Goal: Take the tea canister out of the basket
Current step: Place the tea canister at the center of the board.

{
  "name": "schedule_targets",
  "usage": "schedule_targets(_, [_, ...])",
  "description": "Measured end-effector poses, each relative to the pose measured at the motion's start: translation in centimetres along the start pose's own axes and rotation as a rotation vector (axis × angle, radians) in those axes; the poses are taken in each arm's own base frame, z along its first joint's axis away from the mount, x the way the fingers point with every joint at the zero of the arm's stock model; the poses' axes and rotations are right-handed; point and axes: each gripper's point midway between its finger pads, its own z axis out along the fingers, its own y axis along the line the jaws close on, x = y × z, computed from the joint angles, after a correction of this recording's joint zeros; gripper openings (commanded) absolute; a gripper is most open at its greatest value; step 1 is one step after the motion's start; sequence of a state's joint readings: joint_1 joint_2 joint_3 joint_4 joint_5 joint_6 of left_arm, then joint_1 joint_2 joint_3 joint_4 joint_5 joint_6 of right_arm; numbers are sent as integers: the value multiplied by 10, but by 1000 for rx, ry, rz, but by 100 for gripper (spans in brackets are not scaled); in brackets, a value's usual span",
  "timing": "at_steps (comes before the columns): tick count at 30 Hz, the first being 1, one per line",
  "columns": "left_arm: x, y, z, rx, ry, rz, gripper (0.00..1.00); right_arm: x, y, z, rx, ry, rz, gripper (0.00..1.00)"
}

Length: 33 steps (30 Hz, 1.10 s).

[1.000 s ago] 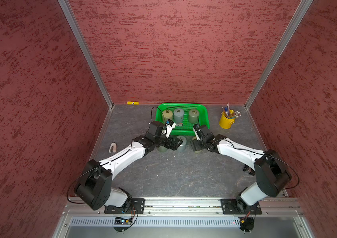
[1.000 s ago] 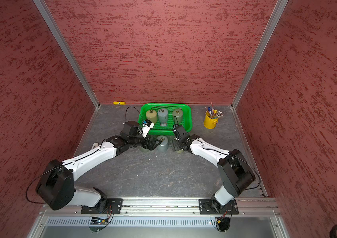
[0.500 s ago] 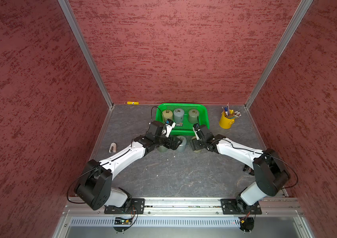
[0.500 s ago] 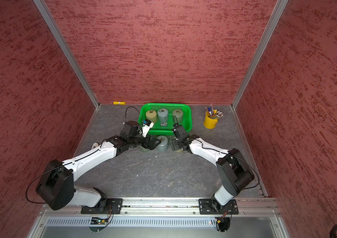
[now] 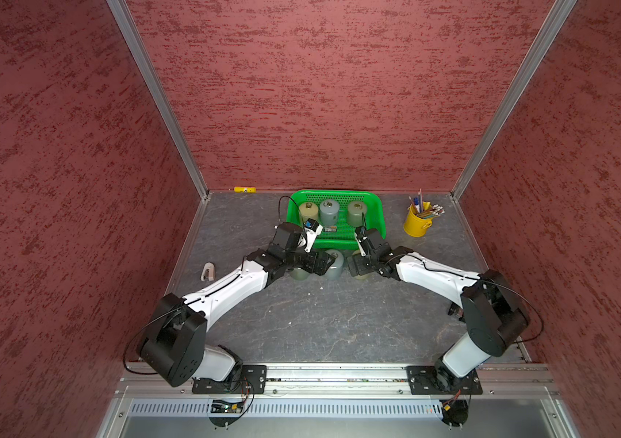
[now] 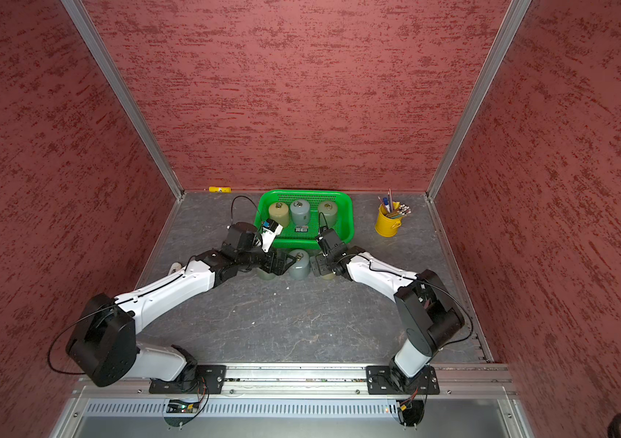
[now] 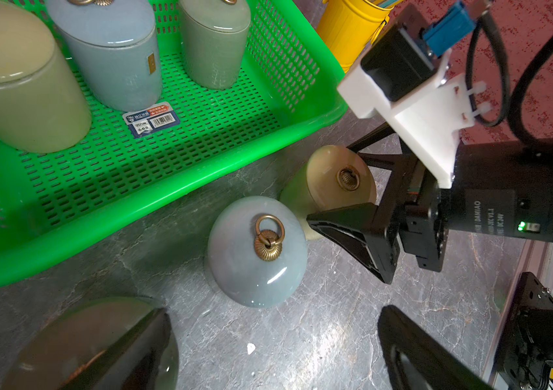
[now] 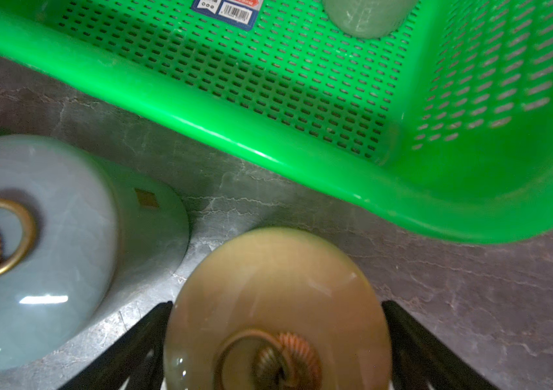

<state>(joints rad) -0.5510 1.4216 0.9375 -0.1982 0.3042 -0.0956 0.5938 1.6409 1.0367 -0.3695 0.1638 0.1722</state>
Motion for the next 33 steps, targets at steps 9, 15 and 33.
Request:
schedule_targets(9, [-4,7,-2,-31,-8,-23,100,-6,-3,-5,14,-26,2,98])
schedule_targets(15, [-53,29,-6,-109,-59,-60,100,-33,-9,-39,28,-146,15,99])
schedule_targets(33, [-125,151,56,-386,10,-85,100,-61,-25,-70,87,-310,74,98])
